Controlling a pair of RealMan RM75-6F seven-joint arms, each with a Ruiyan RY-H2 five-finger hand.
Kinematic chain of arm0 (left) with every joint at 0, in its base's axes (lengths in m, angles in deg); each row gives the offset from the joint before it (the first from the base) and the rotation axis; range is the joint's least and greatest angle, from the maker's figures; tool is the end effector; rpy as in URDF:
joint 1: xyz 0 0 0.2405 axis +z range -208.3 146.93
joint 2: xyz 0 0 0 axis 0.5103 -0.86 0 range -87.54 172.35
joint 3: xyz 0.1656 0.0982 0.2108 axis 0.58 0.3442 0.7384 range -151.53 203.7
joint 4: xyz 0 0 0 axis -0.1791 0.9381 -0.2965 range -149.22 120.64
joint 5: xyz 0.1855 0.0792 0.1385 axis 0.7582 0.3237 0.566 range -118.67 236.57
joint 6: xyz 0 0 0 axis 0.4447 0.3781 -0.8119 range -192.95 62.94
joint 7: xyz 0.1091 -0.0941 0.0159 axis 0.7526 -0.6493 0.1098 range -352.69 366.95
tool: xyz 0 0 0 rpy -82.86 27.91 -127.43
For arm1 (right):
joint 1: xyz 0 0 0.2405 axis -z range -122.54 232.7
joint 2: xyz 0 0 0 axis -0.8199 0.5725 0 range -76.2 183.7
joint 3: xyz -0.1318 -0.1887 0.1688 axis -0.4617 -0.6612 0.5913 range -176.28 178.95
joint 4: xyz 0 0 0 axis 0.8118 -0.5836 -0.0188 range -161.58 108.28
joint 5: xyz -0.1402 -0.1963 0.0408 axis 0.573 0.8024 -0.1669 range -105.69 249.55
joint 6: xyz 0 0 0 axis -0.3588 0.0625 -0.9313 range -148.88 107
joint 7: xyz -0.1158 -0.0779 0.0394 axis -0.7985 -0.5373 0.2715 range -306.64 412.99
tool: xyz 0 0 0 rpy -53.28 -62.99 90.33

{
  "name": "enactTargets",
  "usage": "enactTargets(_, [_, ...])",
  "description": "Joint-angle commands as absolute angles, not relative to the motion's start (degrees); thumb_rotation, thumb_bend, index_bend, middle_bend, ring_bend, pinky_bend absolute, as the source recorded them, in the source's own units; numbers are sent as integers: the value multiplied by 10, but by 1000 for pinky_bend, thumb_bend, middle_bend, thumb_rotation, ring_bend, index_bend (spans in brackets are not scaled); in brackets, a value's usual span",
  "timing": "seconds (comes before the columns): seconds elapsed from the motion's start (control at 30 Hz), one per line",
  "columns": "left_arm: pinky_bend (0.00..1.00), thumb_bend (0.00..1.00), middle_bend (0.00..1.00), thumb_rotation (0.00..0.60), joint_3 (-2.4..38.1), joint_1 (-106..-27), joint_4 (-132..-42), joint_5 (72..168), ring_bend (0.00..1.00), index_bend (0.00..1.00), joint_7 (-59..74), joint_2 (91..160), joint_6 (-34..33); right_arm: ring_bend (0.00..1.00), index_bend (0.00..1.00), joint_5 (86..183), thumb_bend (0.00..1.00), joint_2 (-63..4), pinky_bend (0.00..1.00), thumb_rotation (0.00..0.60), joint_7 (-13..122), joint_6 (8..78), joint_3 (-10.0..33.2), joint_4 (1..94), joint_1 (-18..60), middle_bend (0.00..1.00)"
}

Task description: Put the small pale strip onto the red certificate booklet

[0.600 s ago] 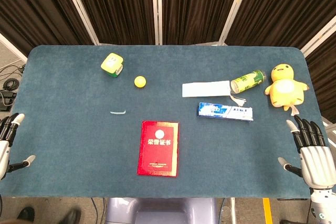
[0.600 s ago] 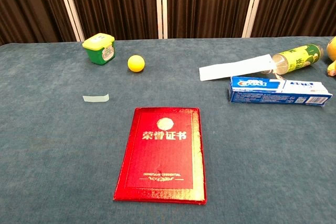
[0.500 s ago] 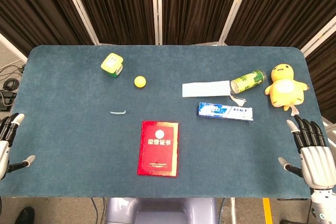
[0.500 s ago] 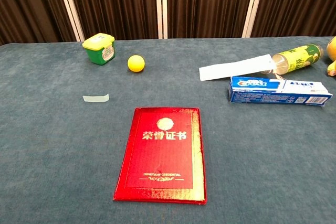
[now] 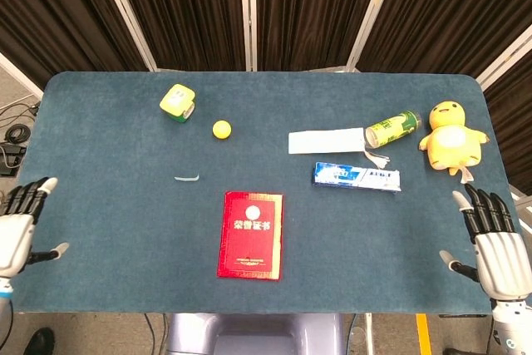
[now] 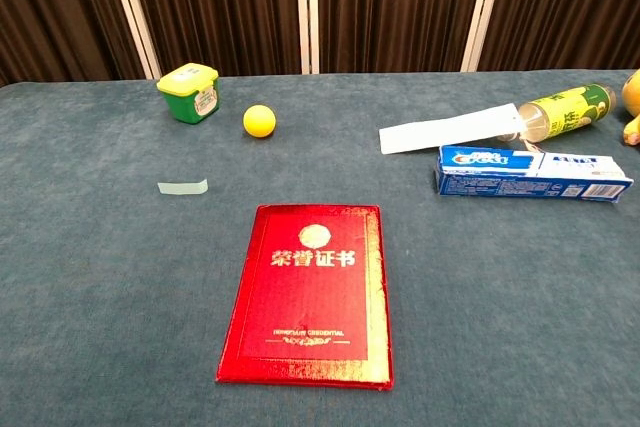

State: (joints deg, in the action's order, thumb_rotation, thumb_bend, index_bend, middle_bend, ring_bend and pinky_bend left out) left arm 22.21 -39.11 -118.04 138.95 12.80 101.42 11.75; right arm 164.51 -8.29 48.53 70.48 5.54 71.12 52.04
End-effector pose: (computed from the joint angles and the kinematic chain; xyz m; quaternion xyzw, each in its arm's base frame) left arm -0.3185 0.2061 0.1379 -0.6081 -0.4319 -0.3574 0.5621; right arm -0.3148 -0.1788 0.1558 0.5985 -0.3250 0.4349 0.5891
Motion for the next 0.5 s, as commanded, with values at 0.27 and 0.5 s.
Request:
enactTargets(0.27, [0, 190, 0, 600, 131, -571, -1035, 1263, 0, 347, 185, 1163, -80, 0, 56, 1615, 0, -93, 0, 600, 464, 675, 63, 697, 509, 0])
enactTargets(0.5, [0, 263, 0, 600, 111, -665, -936, 1181, 0, 405, 246, 1248, -160, 0, 60, 1584, 0, -98, 0, 600, 461, 661, 72, 685, 504, 0])
